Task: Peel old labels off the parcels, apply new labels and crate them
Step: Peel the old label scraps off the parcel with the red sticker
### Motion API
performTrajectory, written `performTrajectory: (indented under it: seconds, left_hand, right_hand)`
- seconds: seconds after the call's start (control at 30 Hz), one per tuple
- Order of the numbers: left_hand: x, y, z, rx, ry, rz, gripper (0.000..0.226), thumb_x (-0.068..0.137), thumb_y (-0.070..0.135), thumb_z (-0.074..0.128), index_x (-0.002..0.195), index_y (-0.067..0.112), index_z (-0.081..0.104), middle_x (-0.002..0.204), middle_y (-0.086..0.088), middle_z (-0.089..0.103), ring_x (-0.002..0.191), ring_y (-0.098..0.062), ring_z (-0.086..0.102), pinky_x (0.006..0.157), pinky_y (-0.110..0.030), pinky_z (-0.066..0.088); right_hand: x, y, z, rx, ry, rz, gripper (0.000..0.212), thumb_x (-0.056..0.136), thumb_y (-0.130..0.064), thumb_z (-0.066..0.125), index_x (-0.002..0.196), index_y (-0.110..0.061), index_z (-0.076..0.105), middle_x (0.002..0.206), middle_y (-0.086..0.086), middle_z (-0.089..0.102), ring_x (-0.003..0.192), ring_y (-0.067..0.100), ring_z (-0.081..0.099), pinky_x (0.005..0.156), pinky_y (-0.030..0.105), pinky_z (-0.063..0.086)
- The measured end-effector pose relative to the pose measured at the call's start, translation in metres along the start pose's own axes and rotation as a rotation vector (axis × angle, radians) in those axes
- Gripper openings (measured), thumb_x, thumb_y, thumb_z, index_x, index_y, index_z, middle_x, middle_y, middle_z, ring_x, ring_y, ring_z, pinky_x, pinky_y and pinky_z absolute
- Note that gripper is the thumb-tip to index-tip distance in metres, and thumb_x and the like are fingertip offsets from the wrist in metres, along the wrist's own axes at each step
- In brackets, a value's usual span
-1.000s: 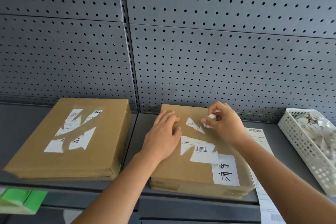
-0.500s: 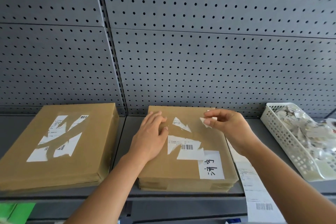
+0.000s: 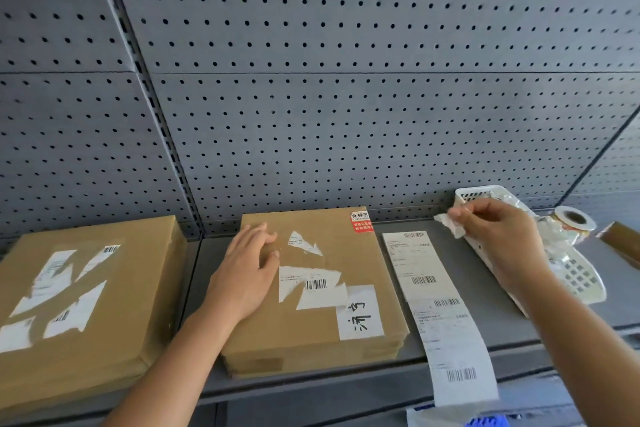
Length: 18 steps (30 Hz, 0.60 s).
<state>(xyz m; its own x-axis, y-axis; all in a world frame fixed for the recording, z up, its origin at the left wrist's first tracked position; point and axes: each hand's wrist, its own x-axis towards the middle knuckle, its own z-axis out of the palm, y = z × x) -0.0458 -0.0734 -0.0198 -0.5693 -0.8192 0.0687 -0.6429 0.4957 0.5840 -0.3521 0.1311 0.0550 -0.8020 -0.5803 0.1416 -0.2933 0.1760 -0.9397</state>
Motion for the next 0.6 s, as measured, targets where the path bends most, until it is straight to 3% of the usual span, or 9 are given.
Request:
performTrajectory:
  seconds: [0.2,0.33,0.43,0.5,0.6]
  left_hand:
    - [0.002,-0.005,0.002,-0.007,0.02,0.02,0.038,0.105,0.04,0.042,0.141,0.032,0.049,0.16,0.022,0.027,0.151,-0.001,0.01,0.12,-0.047,0.028]
    - [0.003,-0.007,0.003,-0.002,0.02,0.027,0.038,0.105,0.04,0.042,0.141,0.032,0.049,0.16,0.021,0.027,0.152,-0.003,0.011,0.121,-0.046,0.025]
    - [0.005,-0.008,0.002,0.009,0.025,0.027,0.038,0.104,0.04,0.042,0.14,0.031,0.05,0.16,0.02,0.028,0.152,-0.004,0.012,0.12,-0.046,0.025]
    - [0.006,-0.007,0.002,0.015,0.029,0.033,0.038,0.104,0.04,0.043,0.14,0.03,0.05,0.16,0.019,0.029,0.152,-0.005,0.013,0.12,-0.046,0.026]
    - [0.007,-0.004,0.006,0.014,0.026,0.042,0.039,0.104,0.04,0.043,0.14,0.028,0.051,0.16,0.017,0.03,0.152,-0.006,0.013,0.12,-0.046,0.026]
  right_hand:
    - [0.02,0.003,-0.058,-0.185,0.215,0.028,0.014,0.081,-0.025,0.08,0.087,-0.013,0.073,0.077,0.008,0.071,0.061,0.02,0.055,0.06,0.032,0.045]
    - [0.036,0.015,-0.086,-0.44,0.276,-0.008,0.004,0.088,-0.018,0.071,0.089,-0.015,0.073,0.083,0.0,0.07,0.064,0.016,0.06,0.057,0.025,0.045]
    - [0.047,0.036,-0.098,-0.659,0.236,-0.038,0.01,0.087,-0.01,0.068,0.081,-0.011,0.076,0.081,0.0,0.072,0.072,0.02,0.063,0.071,0.033,0.052]
    - [0.051,0.053,-0.102,-0.723,0.201,-0.05,0.009,0.086,-0.012,0.07,0.08,-0.01,0.076,0.092,0.004,0.073,0.08,0.018,0.06,0.083,0.039,0.051]
    - [0.05,0.066,-0.107,-0.806,0.182,-0.062,0.011,0.088,-0.021,0.072,0.093,-0.012,0.077,0.111,0.006,0.065,0.088,0.015,0.05,0.083,0.032,0.042]
